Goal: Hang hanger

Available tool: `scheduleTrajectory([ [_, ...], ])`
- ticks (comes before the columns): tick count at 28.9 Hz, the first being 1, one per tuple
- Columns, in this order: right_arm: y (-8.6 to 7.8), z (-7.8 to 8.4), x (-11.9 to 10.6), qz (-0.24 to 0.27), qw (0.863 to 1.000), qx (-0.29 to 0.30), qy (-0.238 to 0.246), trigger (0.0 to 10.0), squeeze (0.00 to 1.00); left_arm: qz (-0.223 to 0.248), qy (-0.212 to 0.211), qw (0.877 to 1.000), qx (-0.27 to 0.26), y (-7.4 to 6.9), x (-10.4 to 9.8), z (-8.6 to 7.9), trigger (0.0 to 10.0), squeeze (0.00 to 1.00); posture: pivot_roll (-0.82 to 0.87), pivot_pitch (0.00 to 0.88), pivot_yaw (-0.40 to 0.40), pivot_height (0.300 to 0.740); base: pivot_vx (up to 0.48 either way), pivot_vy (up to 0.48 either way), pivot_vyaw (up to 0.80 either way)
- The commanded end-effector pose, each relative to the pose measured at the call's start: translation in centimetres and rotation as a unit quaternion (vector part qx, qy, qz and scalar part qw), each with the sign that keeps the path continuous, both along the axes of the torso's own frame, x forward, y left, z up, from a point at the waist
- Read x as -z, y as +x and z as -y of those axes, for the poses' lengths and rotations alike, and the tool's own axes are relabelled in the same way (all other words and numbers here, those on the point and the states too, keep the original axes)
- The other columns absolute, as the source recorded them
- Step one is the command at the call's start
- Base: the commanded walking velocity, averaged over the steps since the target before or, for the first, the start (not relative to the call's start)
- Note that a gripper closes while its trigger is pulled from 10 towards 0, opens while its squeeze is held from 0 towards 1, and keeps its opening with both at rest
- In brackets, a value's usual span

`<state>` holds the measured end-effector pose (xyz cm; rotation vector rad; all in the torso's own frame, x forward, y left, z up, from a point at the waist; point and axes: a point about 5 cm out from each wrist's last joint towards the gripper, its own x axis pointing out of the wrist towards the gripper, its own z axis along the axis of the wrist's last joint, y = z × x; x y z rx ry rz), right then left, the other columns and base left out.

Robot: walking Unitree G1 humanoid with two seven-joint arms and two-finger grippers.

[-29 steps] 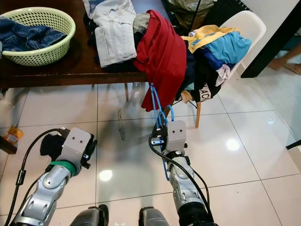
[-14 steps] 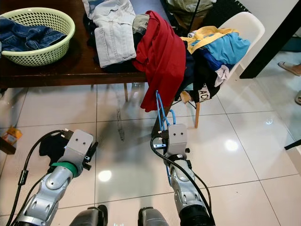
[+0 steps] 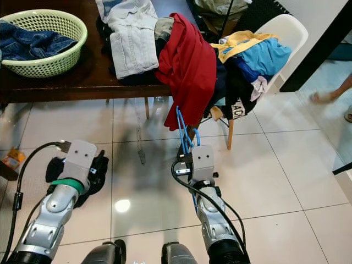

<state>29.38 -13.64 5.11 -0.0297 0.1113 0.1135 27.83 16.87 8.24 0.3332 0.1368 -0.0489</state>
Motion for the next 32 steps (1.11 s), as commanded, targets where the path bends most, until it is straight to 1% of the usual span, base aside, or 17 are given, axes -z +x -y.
scheduleTrajectory([
  [1, 0.0, 0.3, 0.4, -0.01, 1.0, 0.005, -0.005, 10.0, 0.0, -0.012, 0.004, 1.0, 0.008, -0.5, 0.8, 0.2, 10.0, 0.0, 0.04, 0.05, 0.01, 0.733, 0.0, 0.0, 0.0],
  [7, 0.3, 0.4, 0.2, -0.007, 1.0, 0.008, -0.007, 10.0, 0.0, -0.019, 0.001, 1.0, 0.012, -0.4, 1.1, 0.4, 10.0, 0.0, 0.03, 0.05, 0.011, 0.733, 0.0, 0.0, 0.0],
  [8, 0.3, 0.7, 0.1, -0.004, 1.0, 0.013, -0.008, 10.0, 0.0, -0.023, -0.001, 1.0, 0.016, 0.0, 1.1, 0.9, 10.0, 0.0, -0.01, 0.031, 0.051, 0.733, 0.0, 0.0, 0.0],
  [9, 0.3, 0.7, 0.1, -0.004, 1.0, 0.013, -0.008, 10.0, 0.0, -0.023, -0.001, 1.0, 0.016, 0.0, 1.1, 0.9, 10.0, 0.0, -0.01, 0.031, 0.051, 0.733, 0.0, 0.0, 0.0],
  [11, 0.5, 1.0, 0.0, -0.001, 1.0, 0.021, -0.012, 10.0, 0.0, -0.025, 0.002, 0.999, 0.023, 0.6, 1.0, 1.5, 10.0, 0.0, -0.01, 0.03, 0.056, 0.733, 0.0, 0.0, 0.0],
  [12, 0.5, 0.9, -0.1, 0.003, 1.0, 0.023, -0.01, 10.0, 0.0, -0.024, 0.005, 0.999, 0.031, 0.9, 0.8, 1.6, 10.0, 0.0, -0.01, 0.038, 0.086, 0.733, 0.0, 0.0, 0.0],
  [15, 0.4, 0.7, -0.2, 0.005, 1.0, 0.024, -0.009, 10.0, 0.0, -0.022, 0.007, 0.999, 0.036, 1.0, 0.6, 1.6, 10.0, 0.0, -0.01, 0.038, 0.086, 0.733, 0.0, 0.0, 0.0],
  [16, 0.3, 0.5, 0.0, 0.002, 1.0, 0.024, -0.009, 10.0, 0.0, -0.02, 0.008, 0.999, 0.023, 1.1, 0.3, 1.3, 10.0, 0.0, 0.01, 0.052, 0.093, 0.733, 0.0, 0.0, 0.0],
  [17, 0.3, 0.5, 0.0, 0.002, 1.0, 0.024, -0.009, 10.0, 0.0, -0.02, 0.008, 0.999, 0.023, 1.1, 0.3, 1.3, 10.0, 0.0, 0.01, 0.052, 0.093, 0.733, 0.0, 0.0, 0.0],
  [18, 0.2, 0.1, 0.2, 0.0, 1.0, 0.019, -0.006, 10.0, 0.0, -0.018, 0.003, 1.0, 0.004, 1.2, 0.1, 0.8, 10.0, 0.0, 0.03, 0.07, 0.081, 0.733, 0.0, 0.0, 0.0],
  [19, 0.2, 0.1, 0.2, 0.0, 1.0, 0.019, -0.006, 10.0, 0.0, -0.018, 0.003, 1.0, 0.004, 1.2, 0.1, 0.8, 10.0, 0.0, 0.03, 0.07, 0.081, 0.733, 0.0, 0.0, 0.0],
  [20, 0.2, -0.3, 0.3, -0.005, 1.0, 0.011, -0.004, 10.0, 0.0, -0.017, 0.002, 0.999, -0.028, 1.1, 0.1, 0.1, 10.0, 0.0, 0.06, 0.074, 0.069, 0.733, 0.0, 0.0, 0.0],
  [21, 0.2, -0.3, 0.3, -0.005, 1.0, 0.011, -0.004, 10.0, 0.0, -0.017, 0.002, 0.999, -0.028, 1.1, 0.1, 0.1, 10.0, 0.0, 0.06, 0.074, 0.069, 0.733, 0.0, 0.0, 0.0],
  [22, 0.4, -0.7, 0.4, -0.006, 1.0, 0.002, -0.004, 10.0, 0.0, -0.015, -0.002, 0.999, -0.047, 1.0, 0.1, -0.3, 10.0, 0.0, 0.07, 0.076, 0.067, 0.733, 0.0, 0.0, 0.0],
  [25, 1.1, -1.5, -0.4, 0.004, 1.0, -0.007, 0.002, 10.0, 0.0, -0.005, 0.019, 1.0, -0.021, 0.5, 0.0, -0.3, 10.0, 0.0, 0.07, 0.079, 0.071, 0.733, 0.0, 0.0, 0.0],
  [30, 1.3, -1.6, -0.8, 0.013, 1.0, -0.006, 0.007, 10.0, 0.0, -0.005, 0.022, 1.0, -0.02, 0.8, -0.1, -0.9, 10.0, 0.0, 0.06, 0.065, 0.081, 0.733, 0.0, 0.0, 0.0],
  [32, 1.1, -1.6, -0.9, 0.018, 1.0, -0.006, 0.007, 10.0, 0.0, -0.009, 0.018, 1.0, -0.009, 1.0, -0.1, -0.9, 10.0, 0.0, 0.06, 0.06, 0.088, 0.733, 0.0, 0.0, 0.0],
])
